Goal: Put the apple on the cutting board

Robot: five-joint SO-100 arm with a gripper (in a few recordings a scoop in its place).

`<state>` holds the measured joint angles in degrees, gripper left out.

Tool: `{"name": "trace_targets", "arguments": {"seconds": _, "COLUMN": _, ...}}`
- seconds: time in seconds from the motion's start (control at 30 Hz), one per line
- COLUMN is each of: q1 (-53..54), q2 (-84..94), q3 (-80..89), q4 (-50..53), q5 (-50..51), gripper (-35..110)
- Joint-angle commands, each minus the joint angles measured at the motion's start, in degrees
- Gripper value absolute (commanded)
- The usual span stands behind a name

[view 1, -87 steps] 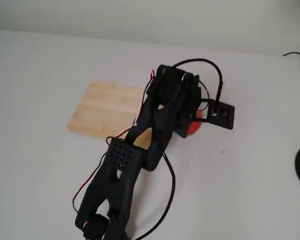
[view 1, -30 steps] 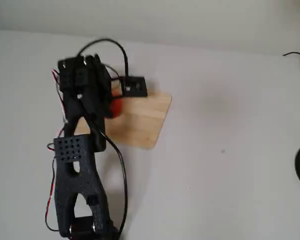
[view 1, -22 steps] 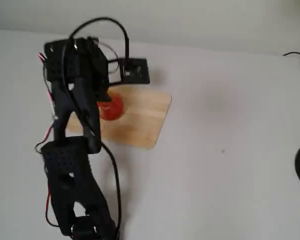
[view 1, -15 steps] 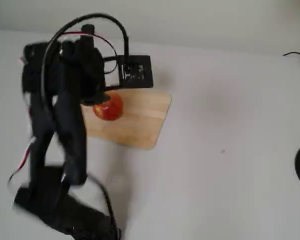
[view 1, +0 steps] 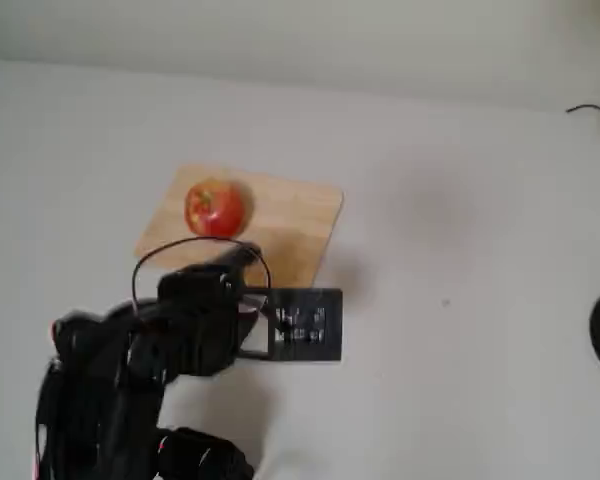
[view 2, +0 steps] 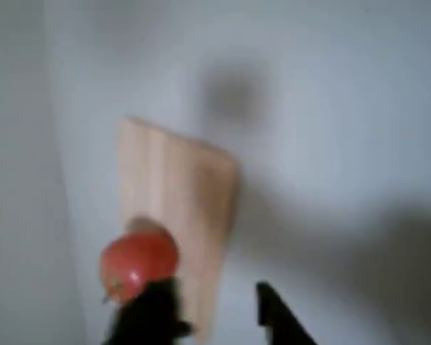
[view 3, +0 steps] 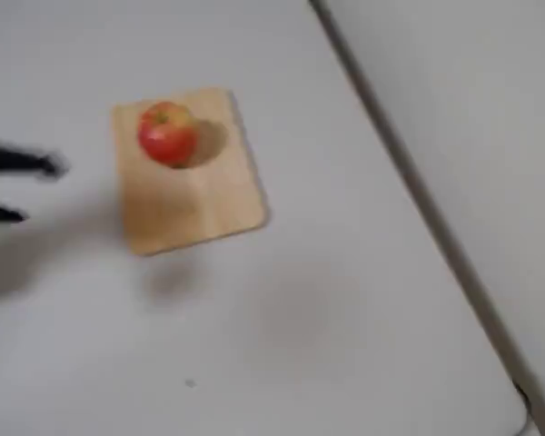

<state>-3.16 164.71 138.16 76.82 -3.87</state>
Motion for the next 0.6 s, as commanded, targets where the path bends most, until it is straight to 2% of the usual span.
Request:
{"name": "trace_targets", "arguments": {"seconds": 0.0, "q1": 2.7, "q2": 1.3, "q3": 3.2, "q4": 0.2, "q5": -0.4, "gripper": 0}}
{"name": "trace_targets", "arguments": {"seconds": 0.17, "q1": 6.3, "q2": 2.6, "q3": 12.9, "q4": -2.8, "q5": -1.0, "gripper": 0}}
{"name": "trace_targets", "arguments": {"seconds": 0.4, "q1": 5.8, "q2": 23.8, "q3": 29.5, "q4": -1.0, "q5": -2.1, "gripper": 0}}
{"name": "trace_targets", "arguments": {"seconds": 0.57, "q1": 5.7, "q2": 23.8, "q3": 31.7, "q4": -1.7, "q5": -2.3, "gripper": 0}}
